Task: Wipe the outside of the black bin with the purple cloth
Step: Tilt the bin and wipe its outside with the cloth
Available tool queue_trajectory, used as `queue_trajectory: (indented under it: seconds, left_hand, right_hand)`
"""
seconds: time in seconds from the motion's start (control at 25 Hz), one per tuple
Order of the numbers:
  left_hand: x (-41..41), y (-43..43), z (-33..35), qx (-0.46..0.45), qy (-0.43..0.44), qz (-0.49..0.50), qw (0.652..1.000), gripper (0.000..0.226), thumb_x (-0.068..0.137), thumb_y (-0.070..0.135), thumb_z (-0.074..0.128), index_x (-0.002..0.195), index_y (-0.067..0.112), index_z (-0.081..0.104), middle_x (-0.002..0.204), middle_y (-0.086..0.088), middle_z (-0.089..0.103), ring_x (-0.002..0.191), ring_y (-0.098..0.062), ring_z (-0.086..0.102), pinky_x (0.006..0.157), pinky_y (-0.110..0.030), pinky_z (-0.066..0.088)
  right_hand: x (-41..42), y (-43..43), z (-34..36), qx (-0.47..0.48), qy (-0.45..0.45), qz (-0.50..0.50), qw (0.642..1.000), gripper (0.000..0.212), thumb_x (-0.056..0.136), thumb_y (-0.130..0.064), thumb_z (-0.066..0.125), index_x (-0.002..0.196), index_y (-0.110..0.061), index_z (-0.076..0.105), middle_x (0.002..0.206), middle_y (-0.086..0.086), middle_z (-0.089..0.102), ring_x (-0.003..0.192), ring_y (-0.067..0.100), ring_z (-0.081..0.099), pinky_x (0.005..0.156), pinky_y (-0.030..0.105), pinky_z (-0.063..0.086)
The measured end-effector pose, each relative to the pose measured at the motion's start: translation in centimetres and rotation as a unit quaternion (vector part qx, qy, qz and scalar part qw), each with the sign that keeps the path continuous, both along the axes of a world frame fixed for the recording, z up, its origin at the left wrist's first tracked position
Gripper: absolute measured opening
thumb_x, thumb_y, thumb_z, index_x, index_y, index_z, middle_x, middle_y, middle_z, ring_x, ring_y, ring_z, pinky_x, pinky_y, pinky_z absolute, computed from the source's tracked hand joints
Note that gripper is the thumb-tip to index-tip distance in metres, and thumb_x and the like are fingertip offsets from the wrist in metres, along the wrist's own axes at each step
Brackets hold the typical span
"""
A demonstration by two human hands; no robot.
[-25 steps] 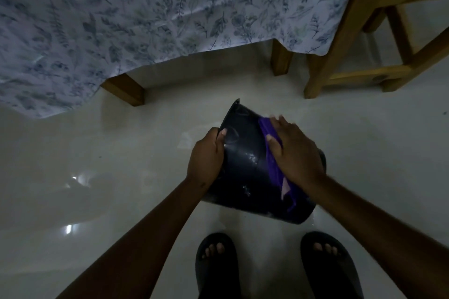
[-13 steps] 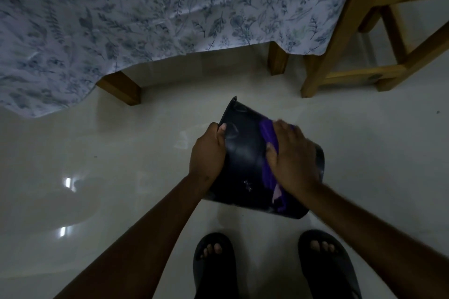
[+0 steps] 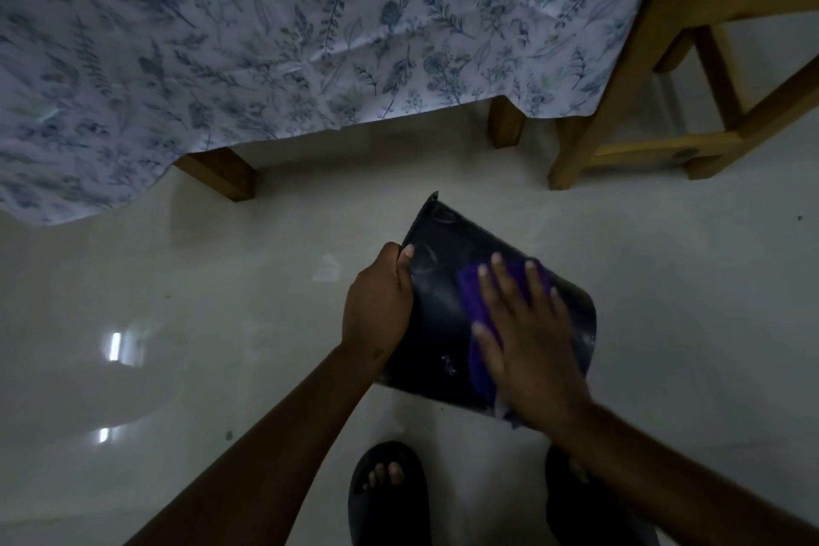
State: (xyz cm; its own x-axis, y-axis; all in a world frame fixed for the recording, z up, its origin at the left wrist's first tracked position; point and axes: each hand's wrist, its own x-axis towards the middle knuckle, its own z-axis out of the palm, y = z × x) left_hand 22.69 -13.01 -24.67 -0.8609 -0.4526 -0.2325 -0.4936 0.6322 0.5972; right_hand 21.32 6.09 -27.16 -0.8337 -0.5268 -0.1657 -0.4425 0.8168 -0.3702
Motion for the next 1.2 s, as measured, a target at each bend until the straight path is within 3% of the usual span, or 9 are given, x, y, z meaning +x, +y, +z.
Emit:
queue_trajectory:
  seconds: [0.16,0.32,0.4,0.52,0.6,0.8,1.0,1.08,1.2]
  left_hand:
    - [0.5,0.2,0.2,-0.004,0.014,-0.02,1.0,0.034,0.103,0.036,0.027,0.084,0.017,0.048,0.07,0.007,0.056,0.064,-0.008,0.056,0.057,-0.02,0.041]
    - [1.1,0.2,0.4,-0.013,0.012,-0.005,1.0,0.036,0.102,0.039,0.025,0.086,0.016,0.048,0.075,-0.001,0.063,0.067,-0.018,0.06,0.06,-0.031,0.048]
    - [1.1,0.1,0.3,-0.028,0.004,0.003,1.0,0.036,0.102,0.04,0.025,0.087,0.016,0.049,0.078,-0.005,0.065,0.069,-0.023,0.062,0.064,-0.035,0.051]
    - [0.3,0.0,-0.2,-0.052,-0.002,-0.01,0.999,0.035,0.102,0.038,0.026,0.089,0.015,0.049,0.077,-0.005,0.065,0.068,-0.023,0.062,0.064,-0.036,0.052]
    - [0.1,0.2,0.0,-0.024,0.001,-0.011,1.0,0.037,0.102,0.038,0.026,0.087,0.014,0.05,0.073,-0.003,0.062,0.065,-0.018,0.06,0.061,-0.033,0.049]
    - [-0.7,0.4,0.2,-0.012,-0.005,0.002,1.0,0.04,0.102,0.042,0.024,0.086,0.016,0.05,0.078,-0.004,0.063,0.07,-0.022,0.06,0.061,-0.031,0.044]
    - [-1.7,0.4,0.1,-0.044,-0.016,-0.002,0.999,0.04,0.102,0.042,0.024,0.085,0.015,0.049,0.076,-0.003,0.06,0.07,-0.022,0.056,0.059,-0.029,0.039]
    - [-2.1,0.7,0.4,-0.028,-0.015,-0.005,0.999,0.038,0.103,0.039,0.026,0.083,0.016,0.049,0.071,0.002,0.054,0.066,-0.017,0.053,0.054,-0.023,0.034]
    - [-2.3,0.7,0.5,-0.021,-0.016,0.01,1.0,0.042,0.103,0.04,0.025,0.089,0.012,0.054,0.079,-0.002,0.061,0.073,-0.019,0.058,0.061,-0.026,0.041]
  right_hand:
    - [-1.7,-1.9,-0.3,-0.04,0.005,0.027,0.999,0.06,0.098,-0.052,0.024,0.152,-0.026,0.016,0.161,0.001,0.018,0.148,0.029,0.014,0.115,0.048,0.019]
    - [-9.7,-1.8,-2.2,-0.084,-0.193,-0.104,0.972,0.054,0.101,-0.048,0.024,0.148,-0.024,0.03,0.153,0.005,0.039,0.136,0.027,0.04,0.112,0.043,0.032]
    - [-6.4,-0.7,-1.8,-0.037,-0.121,-0.116,0.985,0.056,0.101,-0.046,0.023,0.151,-0.021,0.025,0.157,0.005,0.031,0.141,0.029,0.033,0.113,0.045,0.028]
    - [1.7,-0.6,0.2,0.013,0.003,0.015,1.0,0.063,0.097,-0.05,0.021,0.153,-0.024,0.009,0.163,0.001,0.007,0.149,0.032,0.006,0.115,0.049,0.014]
    - [0.5,-1.6,-0.5,-0.015,0.029,0.046,0.998,0.062,0.098,-0.052,0.023,0.153,-0.026,0.011,0.162,0.001,0.011,0.148,0.031,0.008,0.115,0.049,0.016]
    - [-8.3,-1.4,-1.2,-0.09,-0.12,-0.11,0.983,0.054,0.101,-0.046,0.026,0.148,-0.02,0.03,0.151,0.006,0.042,0.134,0.027,0.043,0.108,0.042,0.033]
    - [2.1,-0.3,-0.5,0.016,0.036,0.038,0.999,0.063,0.097,-0.051,0.019,0.153,-0.024,0.009,0.162,0.004,0.011,0.148,0.034,0.008,0.116,0.052,0.015]
    - [-1.0,-1.7,-0.6,-0.017,0.046,0.051,0.997,0.06,0.098,-0.05,0.021,0.153,-0.025,0.013,0.162,0.003,0.016,0.148,0.031,0.013,0.115,0.049,0.018]
    - [-7.8,-1.5,-0.6,-0.067,-0.091,-0.078,0.991,0.055,0.101,-0.045,0.029,0.149,-0.02,0.028,0.155,0.005,0.034,0.14,0.027,0.035,0.112,0.043,0.029]
